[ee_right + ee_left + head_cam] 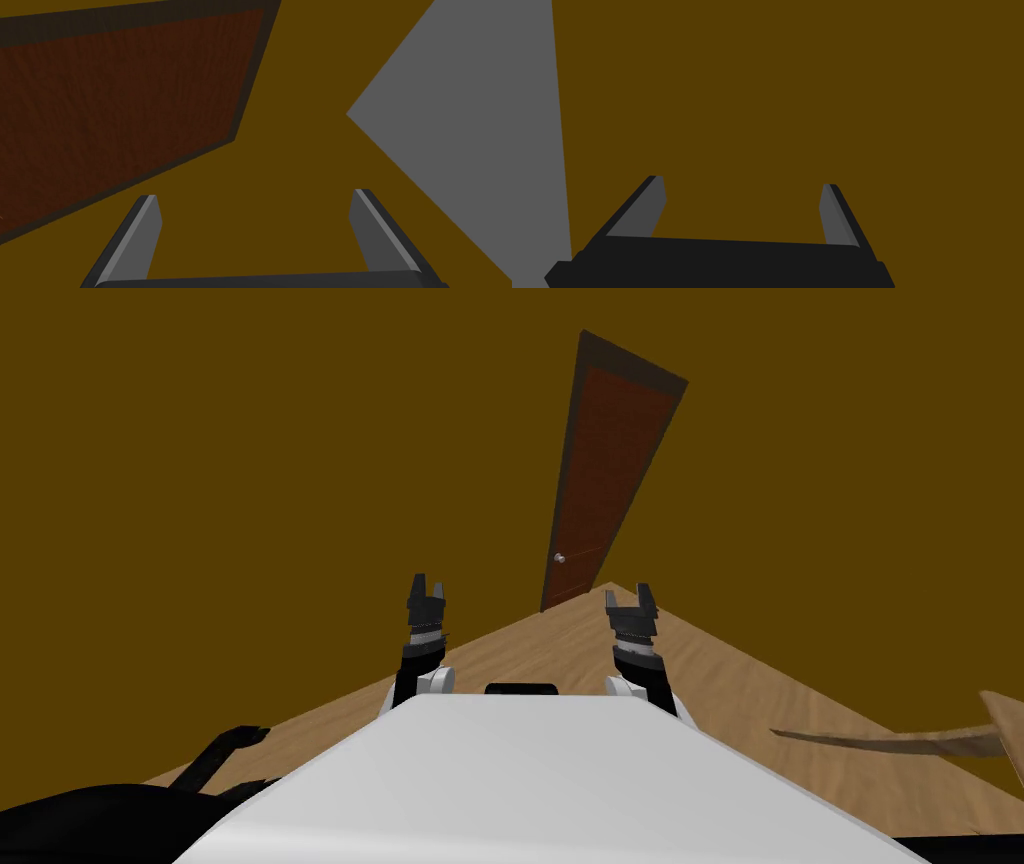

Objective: Pull the door open

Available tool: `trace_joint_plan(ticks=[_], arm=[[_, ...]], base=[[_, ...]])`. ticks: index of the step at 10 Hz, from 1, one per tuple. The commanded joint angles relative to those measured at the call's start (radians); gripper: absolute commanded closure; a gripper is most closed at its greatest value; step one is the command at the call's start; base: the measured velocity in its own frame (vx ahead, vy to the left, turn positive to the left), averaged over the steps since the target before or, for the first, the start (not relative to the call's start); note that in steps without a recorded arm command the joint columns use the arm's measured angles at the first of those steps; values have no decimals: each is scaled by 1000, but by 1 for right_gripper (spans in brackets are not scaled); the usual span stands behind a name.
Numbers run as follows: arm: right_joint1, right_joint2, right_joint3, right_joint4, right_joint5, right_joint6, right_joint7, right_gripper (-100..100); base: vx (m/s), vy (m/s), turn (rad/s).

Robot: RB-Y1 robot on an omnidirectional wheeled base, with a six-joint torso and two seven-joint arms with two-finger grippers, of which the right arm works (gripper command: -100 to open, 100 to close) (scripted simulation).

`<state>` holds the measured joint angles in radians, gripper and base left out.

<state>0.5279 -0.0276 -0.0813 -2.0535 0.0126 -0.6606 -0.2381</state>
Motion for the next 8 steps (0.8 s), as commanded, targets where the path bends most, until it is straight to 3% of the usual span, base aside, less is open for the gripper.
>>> trace_joint_plan(ticks=[1, 8], arm=[[-4, -7, -9, 27, -14, -4, -28, -100], [-14, -42, -60, 162, -87, -32, -157, -100]], base=[[46, -90, 275], [38, -93, 259]])
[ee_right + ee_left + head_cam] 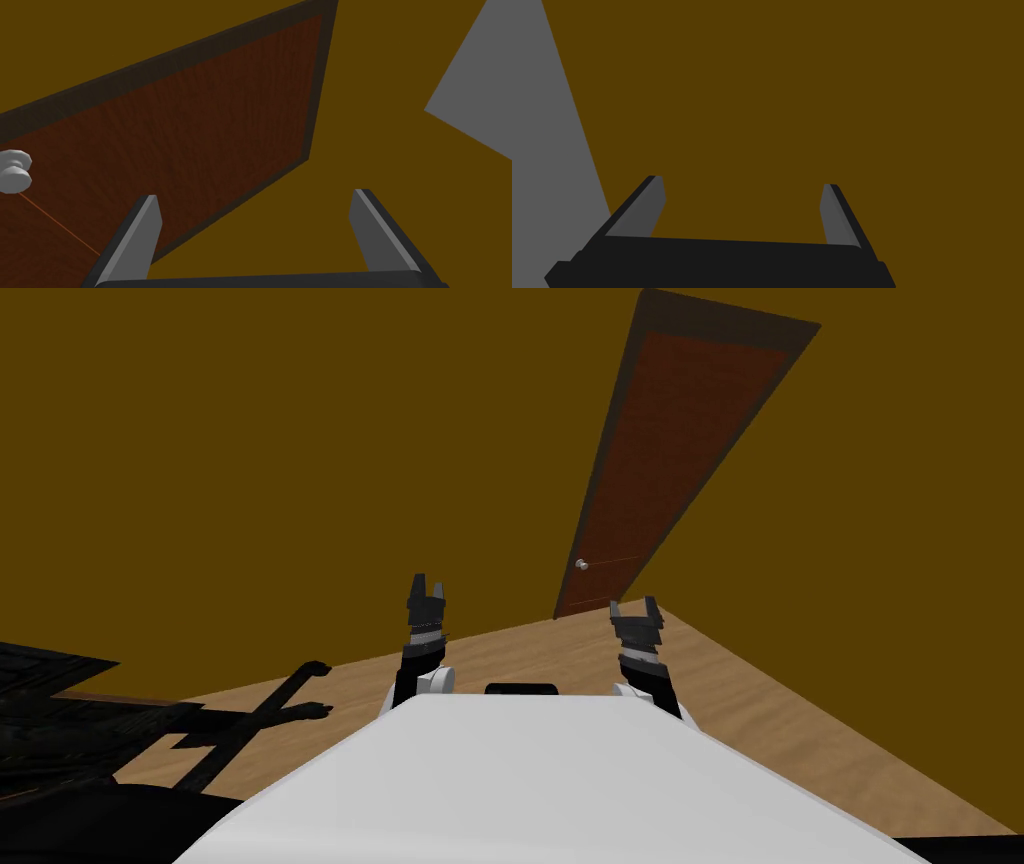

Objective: Pull the door open

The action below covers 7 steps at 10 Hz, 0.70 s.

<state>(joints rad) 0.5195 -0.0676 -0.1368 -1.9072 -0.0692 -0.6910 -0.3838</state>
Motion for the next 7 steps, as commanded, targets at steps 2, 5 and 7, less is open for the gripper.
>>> trace_joint_plan(ticks=[2, 5, 7], arm=[[-8, -10, -17, 49, -24, -8, -42, -100], [-14, -24, -43, 118, -61, -23, -109, -100], [-17, -32, -57, 154, -81, -30, -143, -100]], base=[[23, -82, 231], [31, -117, 259], [7, -95, 215]])
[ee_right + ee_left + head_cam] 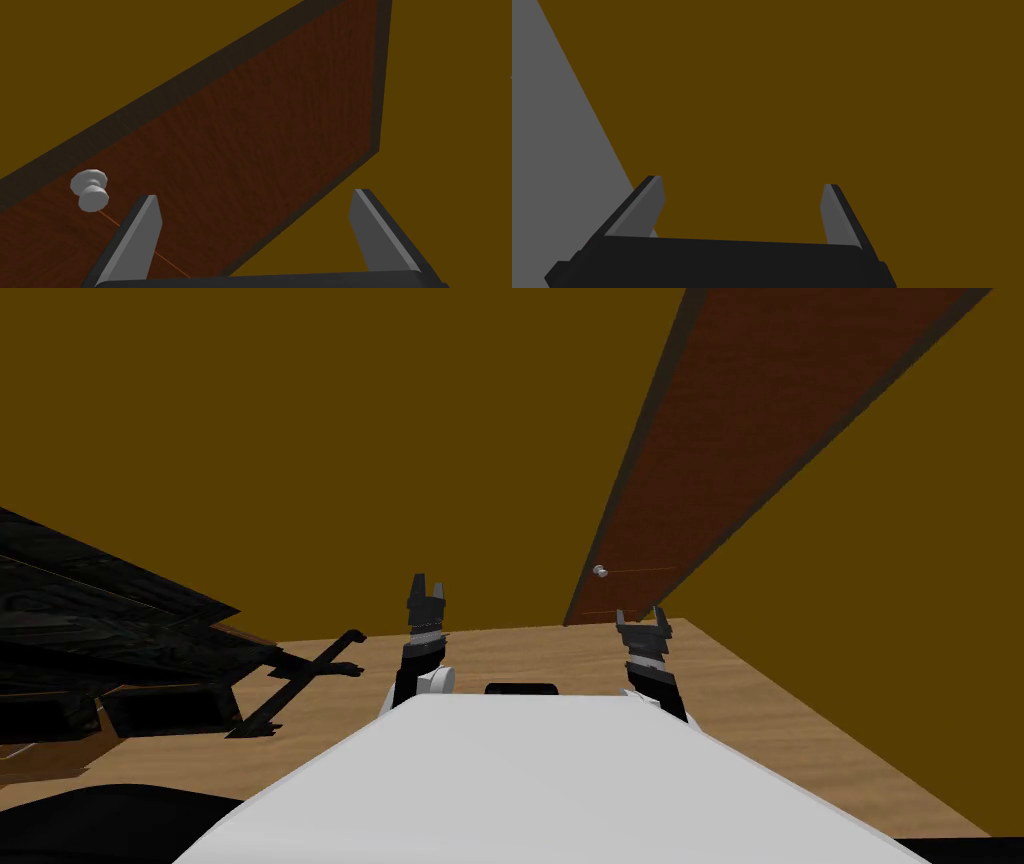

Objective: Pull the door open

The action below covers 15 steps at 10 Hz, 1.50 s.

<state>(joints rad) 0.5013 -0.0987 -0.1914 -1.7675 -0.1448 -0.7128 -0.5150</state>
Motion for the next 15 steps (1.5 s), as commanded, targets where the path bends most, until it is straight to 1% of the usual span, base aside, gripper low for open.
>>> trace_joint_plan(ticks=[1, 15], arm=[[0, -4, -9, 33, -15, -12, -30, -100], [-21, -50, -112, 303, -162, -69, -288, -100]], base=[[11, -82, 184], [-4, -99, 209]])
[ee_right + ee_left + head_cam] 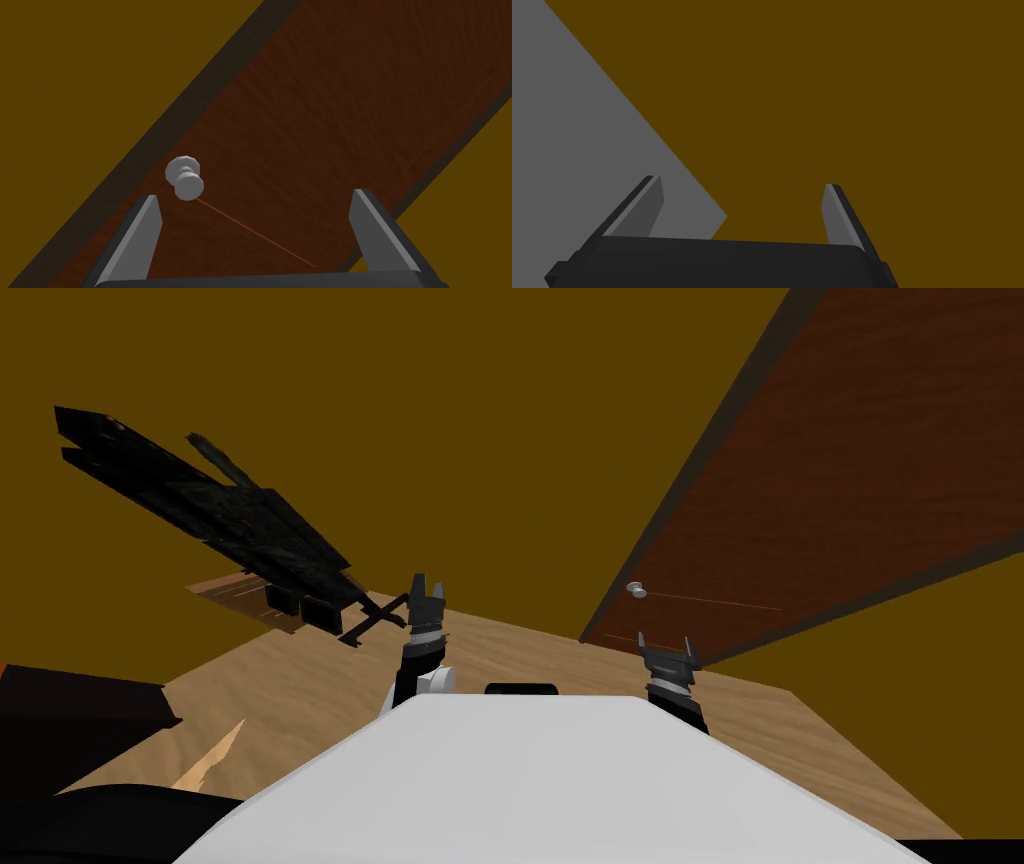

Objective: Pull the door open

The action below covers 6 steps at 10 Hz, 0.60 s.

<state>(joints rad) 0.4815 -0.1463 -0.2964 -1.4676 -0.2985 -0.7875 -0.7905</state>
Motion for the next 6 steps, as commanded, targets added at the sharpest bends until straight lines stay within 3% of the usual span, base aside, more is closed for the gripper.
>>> trace_joint_plan(ticks=[1, 6], arm=[[-3, -5, -14, 23, -19, 2, -32, -100], [-11, -19, -52, 123, -73, -19, -127, -100]], base=[[-12, -105, 221], [-30, -97, 218]])
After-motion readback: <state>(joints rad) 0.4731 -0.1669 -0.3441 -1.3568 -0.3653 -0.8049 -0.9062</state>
